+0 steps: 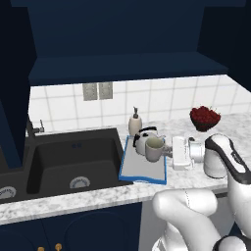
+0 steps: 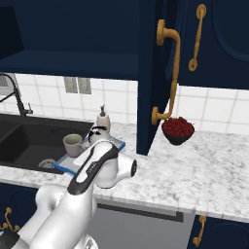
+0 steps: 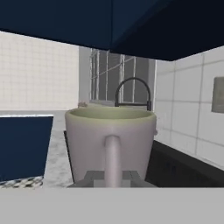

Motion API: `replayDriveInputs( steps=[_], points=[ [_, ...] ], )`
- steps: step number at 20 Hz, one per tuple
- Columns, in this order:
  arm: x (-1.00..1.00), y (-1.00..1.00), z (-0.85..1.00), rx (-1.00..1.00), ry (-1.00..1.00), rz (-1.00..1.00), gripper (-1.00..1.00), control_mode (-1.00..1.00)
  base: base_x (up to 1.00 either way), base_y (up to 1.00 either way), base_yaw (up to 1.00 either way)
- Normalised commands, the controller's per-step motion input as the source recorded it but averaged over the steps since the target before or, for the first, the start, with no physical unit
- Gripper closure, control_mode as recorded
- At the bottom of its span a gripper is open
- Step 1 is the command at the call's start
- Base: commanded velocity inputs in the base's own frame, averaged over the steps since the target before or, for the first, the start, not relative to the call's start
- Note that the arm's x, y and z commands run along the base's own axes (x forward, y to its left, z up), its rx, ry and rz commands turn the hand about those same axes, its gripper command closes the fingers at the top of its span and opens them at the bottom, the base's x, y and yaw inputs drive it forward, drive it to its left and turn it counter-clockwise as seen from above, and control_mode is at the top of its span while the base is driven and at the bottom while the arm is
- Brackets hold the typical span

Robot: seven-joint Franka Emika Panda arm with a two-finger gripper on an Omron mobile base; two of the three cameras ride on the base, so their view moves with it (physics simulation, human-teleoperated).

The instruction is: Pick the kettle from the counter and place it on the tray. Then pick the mug from the cabinet and place it on the tray. Then close the cabinet doors.

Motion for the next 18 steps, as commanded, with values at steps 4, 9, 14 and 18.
replayDriveInputs(
  steps=[4,9,14,18],
  points=[
    [0.17,0.00,-0.49,0.00,0.00,0.14,1.00,-1.00,0.00,0.00,0.00],
    [0.28,0.00,-0.43,0.00,0.00,0.11,1.00,-1.00,0.00,0.00,0.00],
    [0.25,-0.02,-0.38,-0.01,0.00,0.04,1.00,-1.00,0.00,0.00,0.00],
    [0.12,-0.01,-0.30,-0.06,0.00,0.00,1.00,-1.00,0.00,0.00,0.00]
  ],
)
